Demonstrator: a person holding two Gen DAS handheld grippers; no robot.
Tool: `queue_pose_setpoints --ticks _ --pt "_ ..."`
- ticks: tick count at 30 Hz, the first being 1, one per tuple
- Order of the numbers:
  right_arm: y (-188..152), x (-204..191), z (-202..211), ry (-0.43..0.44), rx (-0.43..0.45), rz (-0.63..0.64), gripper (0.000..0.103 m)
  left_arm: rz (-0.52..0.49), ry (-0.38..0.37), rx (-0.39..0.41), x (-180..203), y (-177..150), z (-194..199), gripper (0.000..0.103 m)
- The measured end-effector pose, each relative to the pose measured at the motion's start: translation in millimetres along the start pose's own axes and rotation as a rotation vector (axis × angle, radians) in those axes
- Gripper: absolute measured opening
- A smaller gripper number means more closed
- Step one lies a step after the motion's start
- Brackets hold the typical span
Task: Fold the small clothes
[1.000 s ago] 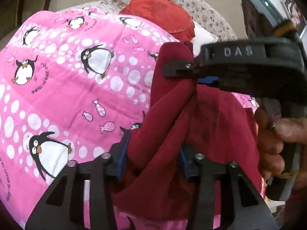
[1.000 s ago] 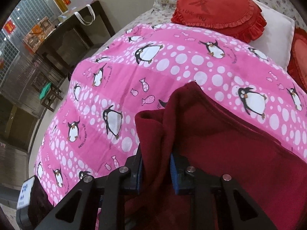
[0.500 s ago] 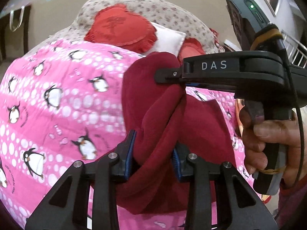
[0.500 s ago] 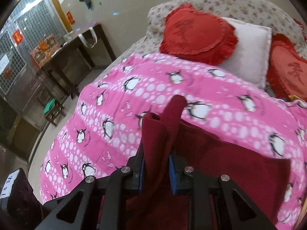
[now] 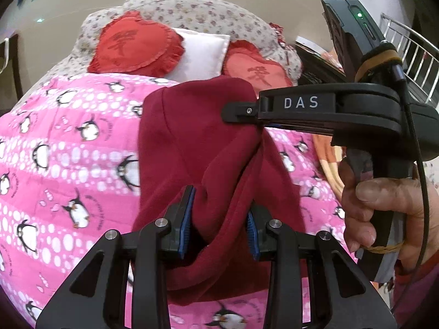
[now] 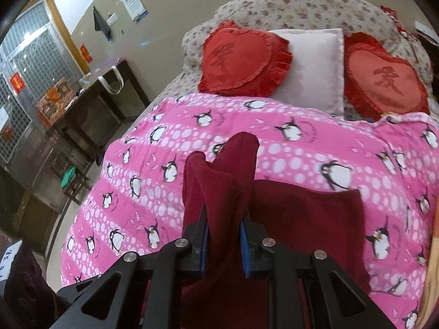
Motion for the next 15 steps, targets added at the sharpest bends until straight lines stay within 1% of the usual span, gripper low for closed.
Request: queue_pose_setpoints --ticks 6,10,13,15 --pt "-19 41 15 -0.031 0.008 -0.046 0.015 -0.052 -0.026 -0.042 38 -11 -22 0.031" --pt "-37 70 14 -0.051 -0.003 -0.087 0.015 -0.064 -0.036 -0.093 53 -21 -45 0.031" --pt "-49 89 12 -0.057 -0.01 -0.122 0.015 -0.079 -0.035 -0.11 61 -28 -53 0.031" --pt "-55 98 9 -0.071 -0.015 -0.131 0.015 -0.079 -0.058 -0.134 67 -32 -60 0.031"
Point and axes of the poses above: each gripper's, at about its wrist camera, not at the fingertips, and z roughly against the way its jaws point, x to its right, y to its top, the point moved 4 cm from there along -z, roughly the way its jaws point, and after that the axes turned 7 degrees about z, right-handed, at the moved point
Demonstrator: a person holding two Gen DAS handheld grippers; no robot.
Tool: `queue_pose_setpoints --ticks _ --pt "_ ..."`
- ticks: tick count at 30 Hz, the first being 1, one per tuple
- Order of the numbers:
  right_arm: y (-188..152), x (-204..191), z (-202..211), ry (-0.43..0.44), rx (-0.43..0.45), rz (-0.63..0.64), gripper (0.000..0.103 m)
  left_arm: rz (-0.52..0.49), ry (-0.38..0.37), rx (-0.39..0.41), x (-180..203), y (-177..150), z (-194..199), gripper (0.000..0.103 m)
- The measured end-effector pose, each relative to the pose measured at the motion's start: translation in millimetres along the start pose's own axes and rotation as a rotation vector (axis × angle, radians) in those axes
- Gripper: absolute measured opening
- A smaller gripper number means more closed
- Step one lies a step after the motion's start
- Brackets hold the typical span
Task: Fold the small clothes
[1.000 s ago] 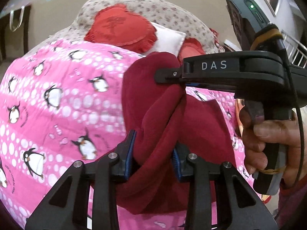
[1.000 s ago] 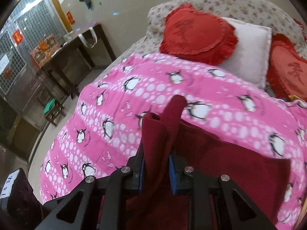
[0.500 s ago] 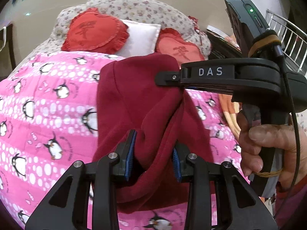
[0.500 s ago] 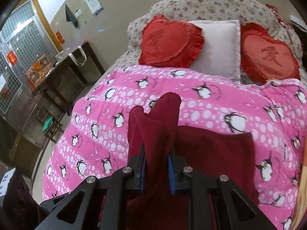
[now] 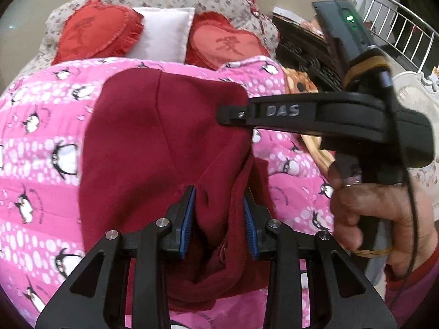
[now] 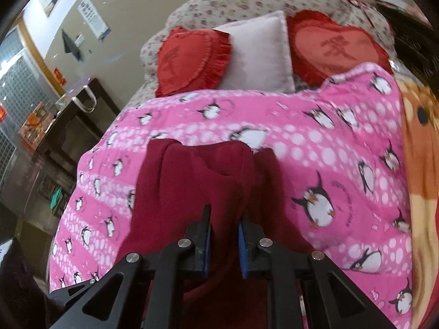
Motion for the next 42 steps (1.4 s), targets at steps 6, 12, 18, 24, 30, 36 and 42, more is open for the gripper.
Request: queue_pose_setpoints --ticks 6,12,18,24,30,36,42 --pt "-13 21 -23 -0.016 -0.025 -0.058 0.015 -0.001 -0.051 -0.063 8 -9 -3 0.031" --pt "-22 24 16 0.002 0.009 -0.096 0.03 -0.063 -0.064 -0.054 -5 -18 46 0.031" --pt "-66 -5 45 0.196 0.009 -0.154 0.05 -0.078 0.078 0.009 -53 -26 72 0.032" --pt "-93 -16 17 0.269 -0.044 -0.279 0.05 -0.022 0.13 -0.06 -80 -46 49 0.031" --pt "-89 -3 24 0.307 0.043 -0.443 0.067 -0.084 0.159 -0.069 -72 -59 39 0.032" --pt "-86 -10 -2 0.309 -0.061 -0.459 0.072 -0.086 0.175 -0.07 -72 -61 30 0.032" --pt "-98 -20 4 0.221 -0.163 -0.217 0.047 -0.065 0.152 -0.081 -76 -62 33 0.032"
Point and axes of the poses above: each gripper's, at about its wrist camera, not at the fingertips, and z roughly against the way its jaws point, x to its right, y to its top, the point moved 4 cm from there along -z, roughly the way its jaws point, and after that the axes turned 7 degrees about z, right-handed, at the moved point
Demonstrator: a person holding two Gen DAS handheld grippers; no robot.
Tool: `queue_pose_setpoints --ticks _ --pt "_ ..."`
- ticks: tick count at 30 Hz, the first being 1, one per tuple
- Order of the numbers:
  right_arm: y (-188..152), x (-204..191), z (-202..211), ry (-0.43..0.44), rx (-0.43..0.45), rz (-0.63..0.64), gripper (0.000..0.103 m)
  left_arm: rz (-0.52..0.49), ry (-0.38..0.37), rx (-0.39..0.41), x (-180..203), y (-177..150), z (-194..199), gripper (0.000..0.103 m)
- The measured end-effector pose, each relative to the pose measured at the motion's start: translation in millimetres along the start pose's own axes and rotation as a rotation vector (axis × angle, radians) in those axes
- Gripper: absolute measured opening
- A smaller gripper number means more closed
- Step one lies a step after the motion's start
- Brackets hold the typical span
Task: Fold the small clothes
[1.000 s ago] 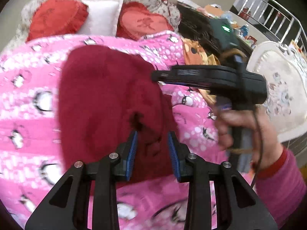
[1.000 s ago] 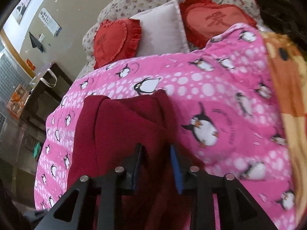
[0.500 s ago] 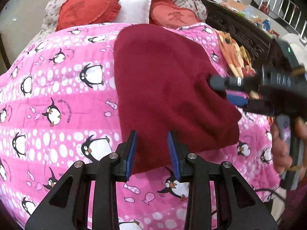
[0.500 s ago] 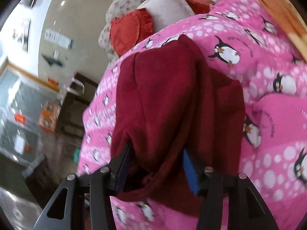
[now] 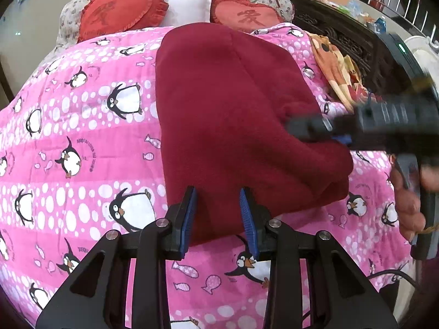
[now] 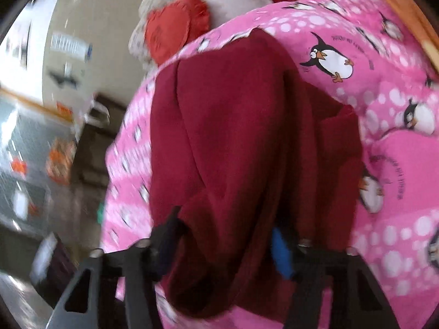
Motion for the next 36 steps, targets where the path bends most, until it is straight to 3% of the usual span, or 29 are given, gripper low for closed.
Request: queue_pose_setpoints --ticks 3,8,11,13,18,21,23,24,29,32,36 --pt "-14 7 7 -0.039 0.0 0.042 0.042 0.02 -0.014 -0.008 -1 0 -2 0.032" --pt "-20 1 16 -0.048 0.07 0.096 0.023 0.02 0.01 -0.007 3 0 0 0.032" --pt "-21 -9 30 -0.048 0.129 0.124 0.02 0.021 0.001 -0.013 1 1 9 0.031" --pt "-25 -6 42 -0.042 0.155 0.114 0.019 0.027 -0.002 0.005 -1 4 15 0.032" --pt "-38 11 21 -0.158 0.113 0.122 0.019 0.064 0.002 -0.014 -5 5 4 0.031" --pt "-36 13 25 -0.114 0.139 0.073 0.019 0.071 0.01 -0.003 -6 8 6 0.032" --pt "-34 9 38 -0.13 0.163 0.075 0.034 0.072 0.013 0.004 -6 11 8 0.032" --pt "-34 7 46 -0.157 0.178 0.081 0.036 0.068 0.023 0.011 -6 14 9 0.031" --pt "-17 -21 69 -0.175 0.266 0.139 0.037 0.068 0.069 0.039 -6 30 2 0.031" --pt "-10 -37 56 -0.187 0.268 0.208 0.037 0.064 0.078 0.065 -4 39 -2 0.035" --pt "-5 -29 28 -0.235 0.227 0.234 0.037 0.043 0.105 0.07 -2 49 -13 0.037"
Point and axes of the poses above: each gripper's, at about its wrist camera, not at the fingertips, and z roughly against the way its jaws point, x to its right, y to its top, the point moved 4 cm from there along -z, roughly the way its jaws point, and after that the axes turned 7 degrees about z, right-handed, at the moved point
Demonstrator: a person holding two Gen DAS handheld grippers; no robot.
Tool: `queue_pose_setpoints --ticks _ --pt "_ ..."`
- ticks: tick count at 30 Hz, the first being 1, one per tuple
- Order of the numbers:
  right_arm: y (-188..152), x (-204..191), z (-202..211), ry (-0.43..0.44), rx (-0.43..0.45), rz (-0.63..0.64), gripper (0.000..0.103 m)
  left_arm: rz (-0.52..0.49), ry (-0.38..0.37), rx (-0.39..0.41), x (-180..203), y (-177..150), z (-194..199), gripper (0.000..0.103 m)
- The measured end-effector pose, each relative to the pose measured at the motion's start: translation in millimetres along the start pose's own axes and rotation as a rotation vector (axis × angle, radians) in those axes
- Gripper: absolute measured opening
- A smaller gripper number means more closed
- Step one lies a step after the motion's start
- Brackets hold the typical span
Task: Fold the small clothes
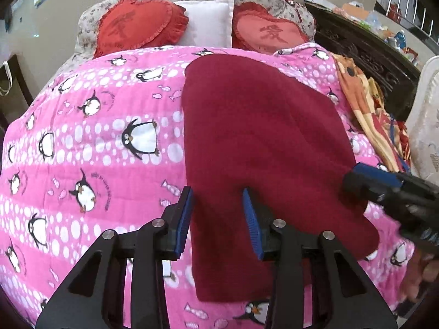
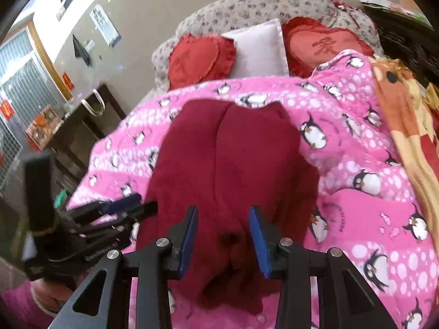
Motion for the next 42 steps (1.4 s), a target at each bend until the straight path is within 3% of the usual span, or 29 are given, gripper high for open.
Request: queue_pose_setpoints --ticks 3,9,18,21,23,26,30,34,39,40,42 --pt "-9 14 -16 -0.032 -0.023 -0.01 0.033 0.0 0.002 -0.003 2 3 -9 0.046" --pt "-16 32 -21 0.0 -0.013 -0.048 0.032 0.004 -0.006 0.001 5 4 -17 0.056" --pt "-22 28 -16 -0.014 -0.005 -0.063 0.034 0.045 -0.037 -0.027 2 2 -17 0.059" --pt "-23 34 0 0.024 0.04 -0.139 0.048 0.058 -0.078 -0.03 -4 2 -9 0.059" --pt "-27 42 10 0.028 0.074 -0.184 0.063 0.082 -0.129 -0.026 -11 3 -6 0.059" --pt "-32 54 7 0.043 0.078 -0.213 0.074 0.141 -0.188 -0.051 -23 5 -11 0.06" --pt "-32 64 -11 0.112 0.07 -0.262 0.082 0.217 -0.275 -0.098 -29 4 -25 0.073" --pt "-31 77 -37 0.201 0.067 -0.319 0.089 0.255 -0.326 -0.143 -25 3 -43 0.079" --pt "-20 67 -46 0.229 0.074 -0.269 0.084 0.273 -0.378 -0.158 -18 6 -55 0.083" --pt "-19 65 -46 0.237 0.077 -0.269 0.068 0.263 -0.382 -0.157 -15 7 -55 0.082" --pt "-14 57 -41 0.22 0.078 -0.251 0.057 0.238 -0.372 -0.146 -10 7 -51 0.076"
Point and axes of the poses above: each gripper's, at about its wrist camera, not at the fingertips, and z roughly against the way its jaws point, x to its right, y to its top, the point moved 4 cm from there along -z, roughly the way its jaws point, and after that the axes turned 7 degrees about z, right-handed, at the moved point
